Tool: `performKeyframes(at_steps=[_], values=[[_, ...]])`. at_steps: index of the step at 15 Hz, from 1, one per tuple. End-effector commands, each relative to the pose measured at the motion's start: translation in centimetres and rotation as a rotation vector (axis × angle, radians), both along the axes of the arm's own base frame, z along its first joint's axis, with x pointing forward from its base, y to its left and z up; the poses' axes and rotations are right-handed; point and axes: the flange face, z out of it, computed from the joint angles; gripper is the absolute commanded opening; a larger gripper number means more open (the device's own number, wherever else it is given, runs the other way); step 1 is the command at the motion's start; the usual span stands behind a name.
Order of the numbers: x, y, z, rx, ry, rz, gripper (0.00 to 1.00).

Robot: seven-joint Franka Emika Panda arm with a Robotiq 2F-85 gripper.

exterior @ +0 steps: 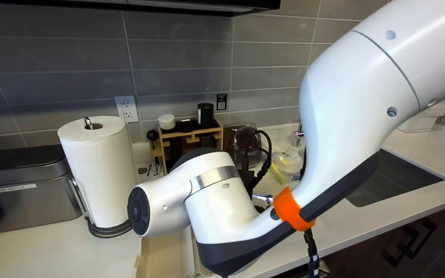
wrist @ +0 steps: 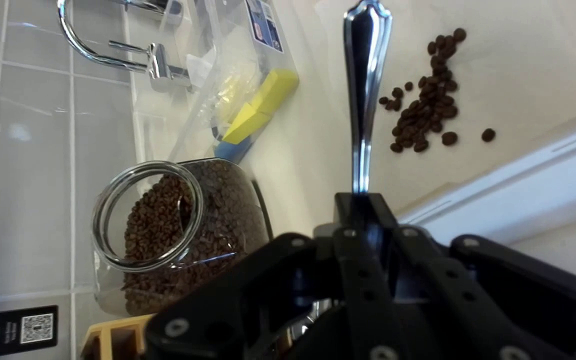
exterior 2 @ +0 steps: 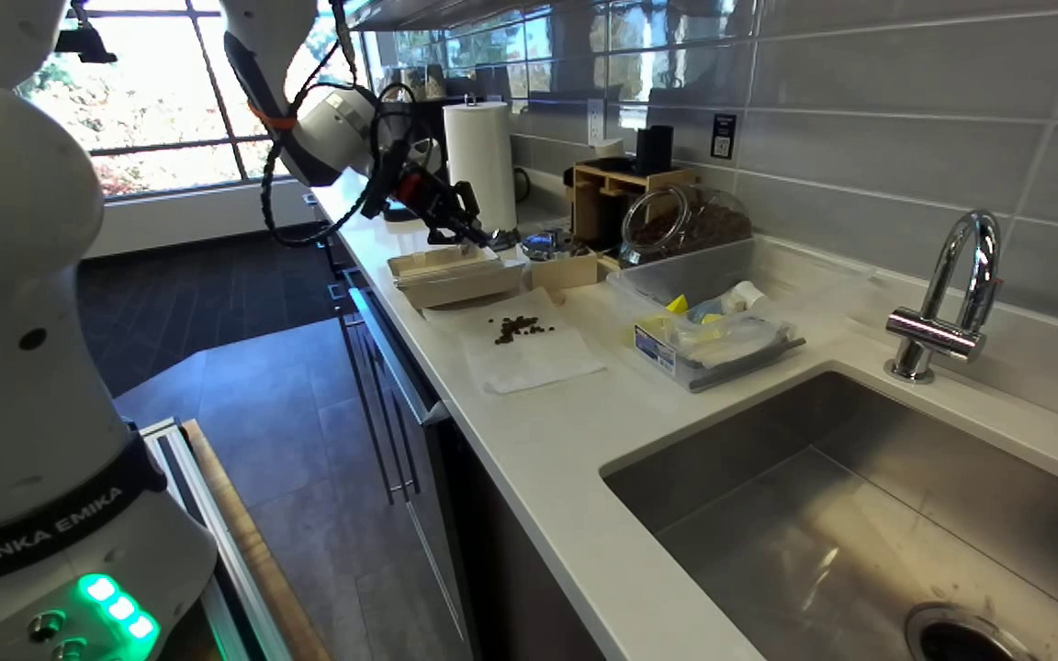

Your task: Use the silver spoon to put the coffee beans from the napkin into the food pack.

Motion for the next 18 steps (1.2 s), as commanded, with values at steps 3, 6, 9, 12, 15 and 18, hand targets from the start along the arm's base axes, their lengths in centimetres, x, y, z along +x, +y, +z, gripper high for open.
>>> performKeyframes(at_steps=[3,6,9,12,15,18], values=[[-0.9,1.3,0.0,-0.103,-0.112,-0.018,0.02],[-1.4,2.1,0.0,-0.155,-0.169,-0.014,0.02],[-1.9,2.4,-0.4,-0.214,-0.213,-0.028,0.02],[-2.1,2.6,-0.7,-0.24,-0.223,-0.042,0.02],[-1.7,2.1,-0.1,-0.195,-0.201,-0.06,0.02],[-0.6,-0.5,1.9,-0.116,-0.197,-0.108,0.02]])
